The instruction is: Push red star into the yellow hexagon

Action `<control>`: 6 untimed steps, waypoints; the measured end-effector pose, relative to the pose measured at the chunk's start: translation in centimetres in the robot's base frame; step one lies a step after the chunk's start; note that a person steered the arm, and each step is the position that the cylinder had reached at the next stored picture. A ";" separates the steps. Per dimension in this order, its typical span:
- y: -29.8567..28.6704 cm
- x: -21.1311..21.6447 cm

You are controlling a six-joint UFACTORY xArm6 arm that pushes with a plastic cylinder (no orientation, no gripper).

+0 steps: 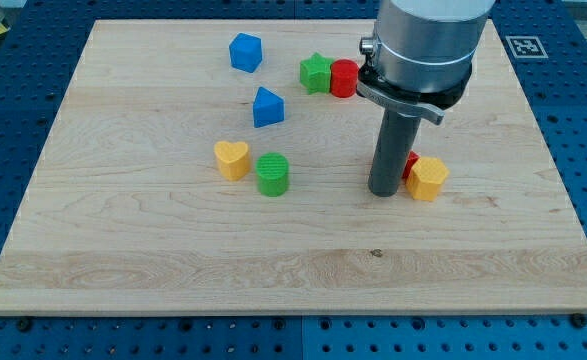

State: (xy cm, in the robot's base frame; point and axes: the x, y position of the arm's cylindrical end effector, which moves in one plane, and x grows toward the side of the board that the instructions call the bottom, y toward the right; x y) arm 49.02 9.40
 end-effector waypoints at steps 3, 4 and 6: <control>-2.0 -8.0; -1.9 -8.1; 3.0 -6.1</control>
